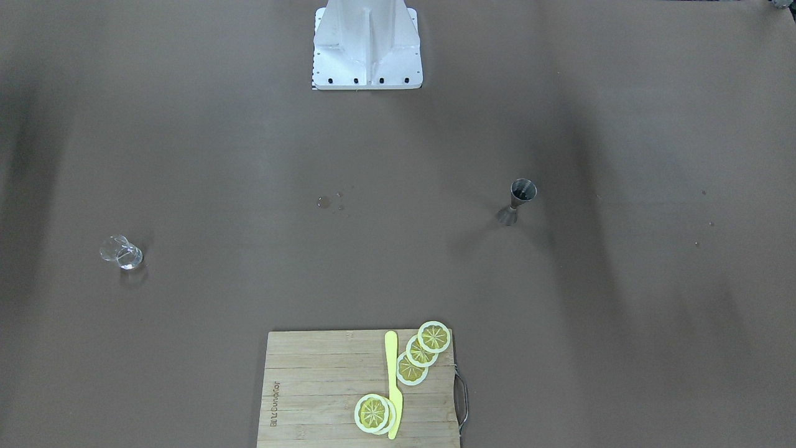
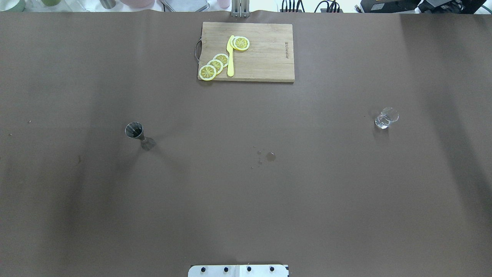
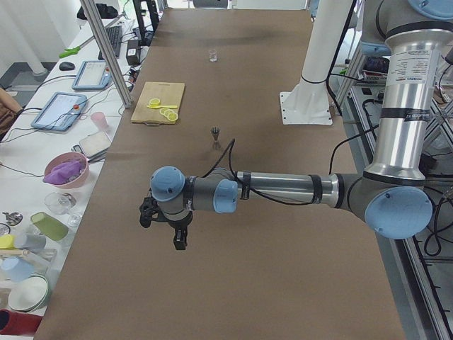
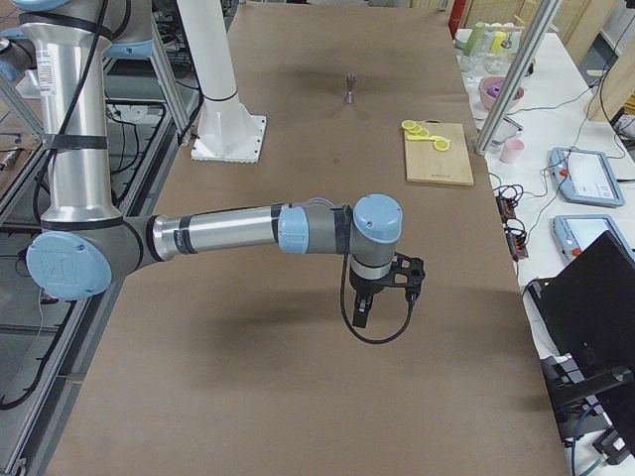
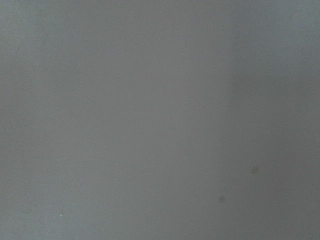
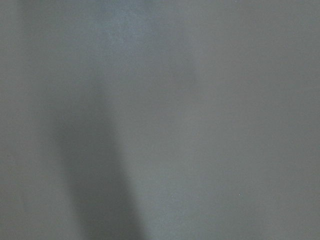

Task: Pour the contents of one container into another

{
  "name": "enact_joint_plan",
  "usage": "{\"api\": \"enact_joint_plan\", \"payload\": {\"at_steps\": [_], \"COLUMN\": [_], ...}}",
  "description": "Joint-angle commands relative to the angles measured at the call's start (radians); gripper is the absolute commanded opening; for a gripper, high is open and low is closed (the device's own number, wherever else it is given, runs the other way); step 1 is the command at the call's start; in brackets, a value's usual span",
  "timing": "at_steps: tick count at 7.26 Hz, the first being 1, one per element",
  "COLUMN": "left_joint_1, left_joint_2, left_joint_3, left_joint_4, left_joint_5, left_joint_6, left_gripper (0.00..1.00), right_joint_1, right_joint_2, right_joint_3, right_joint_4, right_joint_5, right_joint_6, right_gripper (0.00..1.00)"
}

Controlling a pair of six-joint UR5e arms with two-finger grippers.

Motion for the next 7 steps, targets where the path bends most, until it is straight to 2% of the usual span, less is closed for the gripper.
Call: {"api": "enact_joint_plan", "payload": {"at_steps": [1,7], "left_joint_1": [-0.002,-0.008], "left_joint_2": [0.006,0.043], "left_joint_3": [-0.017,-0.062], "left_joint_4": [0.002,0.003], "left_joint_5": [-0.041,-0.041], "left_joint_6": [-0.001,-0.001], "left_gripper": [0.98,0.98], "right_joint_1": [0.0,0.0], "right_joint_2": [-0.004,-0.006], "right_joint_3": [0.004,0.004], "right_joint_4": [0.036,0.034], "right_joint_5": [0.004,-0.001], "right_joint_6": [-0.073,-0.078], "right_gripper": [1.0,1.0]}}
